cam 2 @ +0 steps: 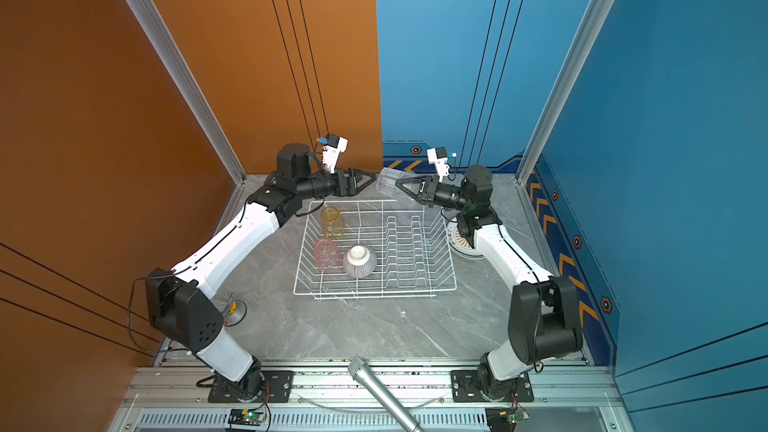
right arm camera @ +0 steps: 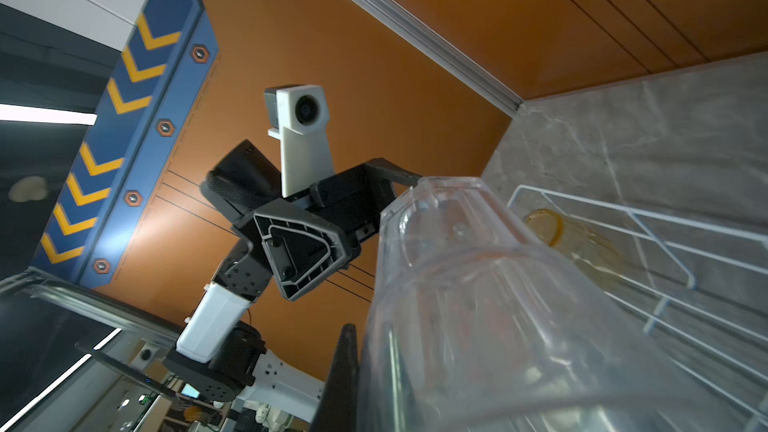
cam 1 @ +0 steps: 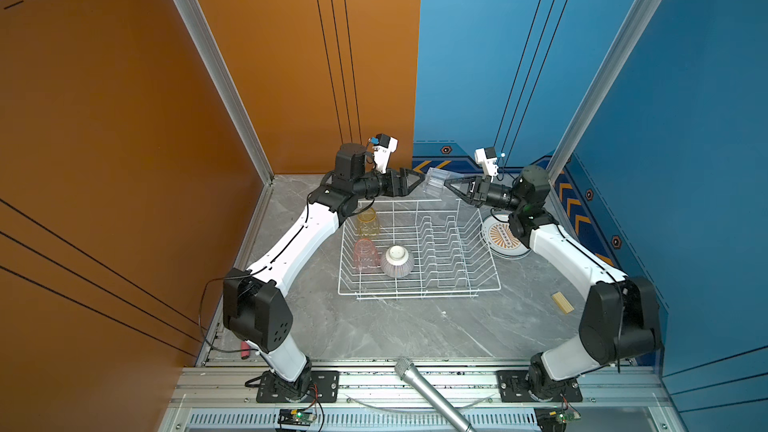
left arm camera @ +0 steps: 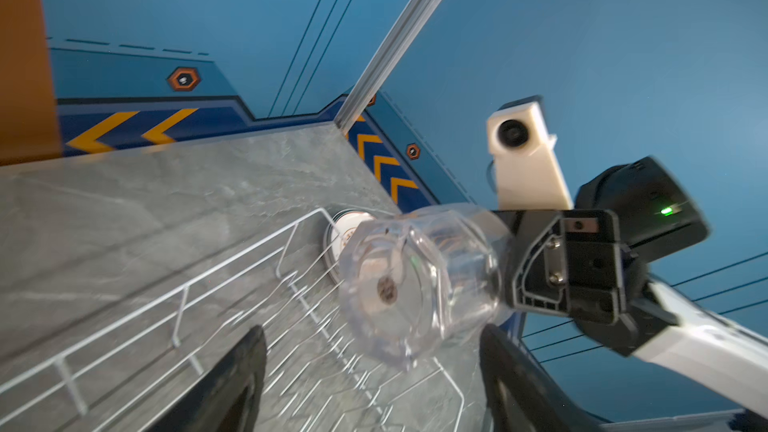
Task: Unload the mixed dishes from the dish rack
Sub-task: 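Open the left gripper while the right gripper carries the cup toward the table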
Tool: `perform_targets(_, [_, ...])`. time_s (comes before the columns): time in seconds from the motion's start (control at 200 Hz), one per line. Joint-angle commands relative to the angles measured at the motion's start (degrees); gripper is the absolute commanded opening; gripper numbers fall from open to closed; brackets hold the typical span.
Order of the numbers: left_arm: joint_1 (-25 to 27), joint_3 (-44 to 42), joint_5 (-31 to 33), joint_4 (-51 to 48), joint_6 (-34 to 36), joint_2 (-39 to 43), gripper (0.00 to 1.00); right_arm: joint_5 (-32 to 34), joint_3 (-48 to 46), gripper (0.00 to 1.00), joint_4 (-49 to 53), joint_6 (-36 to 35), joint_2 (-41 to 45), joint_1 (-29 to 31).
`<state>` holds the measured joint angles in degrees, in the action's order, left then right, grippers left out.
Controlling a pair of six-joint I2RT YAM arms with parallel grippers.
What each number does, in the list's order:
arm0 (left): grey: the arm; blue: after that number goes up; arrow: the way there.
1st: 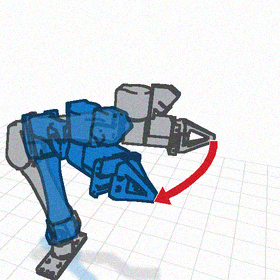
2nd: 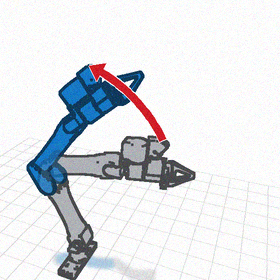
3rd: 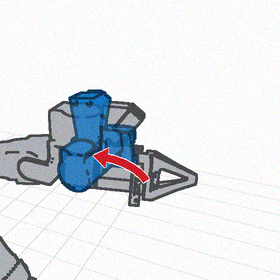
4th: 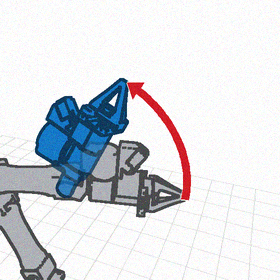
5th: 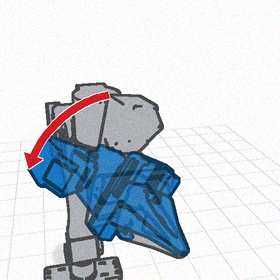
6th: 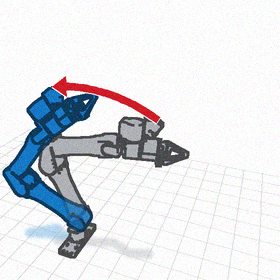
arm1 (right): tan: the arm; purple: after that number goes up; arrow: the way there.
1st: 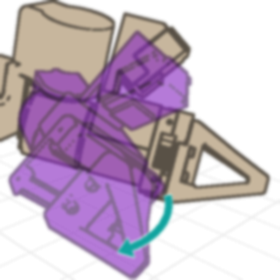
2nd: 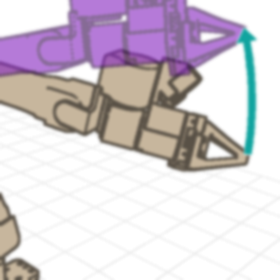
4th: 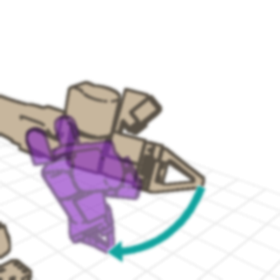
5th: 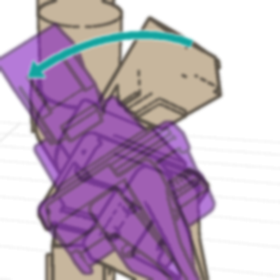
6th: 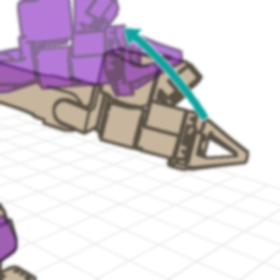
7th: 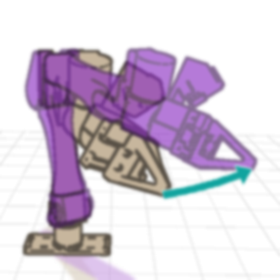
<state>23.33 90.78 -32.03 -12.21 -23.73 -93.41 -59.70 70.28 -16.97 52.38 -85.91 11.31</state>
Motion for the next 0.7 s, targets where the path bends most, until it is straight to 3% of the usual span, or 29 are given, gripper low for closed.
perform_targets(0.0, [0.60,2.38,12.00,-13.86,8.92,3.32,0.77,17.56,11.76,0.00,49.33,-38.24,5.17,2.48])
perform_targets(0.125, [1.42,1.49,20.46,-19.07,12.51,5.76,0.77,36.65,20.22,0.00,69.97,-48.77,5.76,7.45])
perform_targets(0.295, [2.51,-1.64,30.36,-22.55,15.45,8.92,0.79,53.19,25.01,0.00,86.47,-51.81,7.64,15.18])
perform_targets(0.455, [1.95,-4.22,33.09,-23.87,15.84,10.47,0.80,58.21,23.35,0.00,97.87,-48.79,9.94,23.86])
perform_targets(0.696, [0.64,-5.09,32.50,-23.74,15.47,10.73,0.80,55.45,13.98,0.00,102.06,-40.76,13.30,38.17])
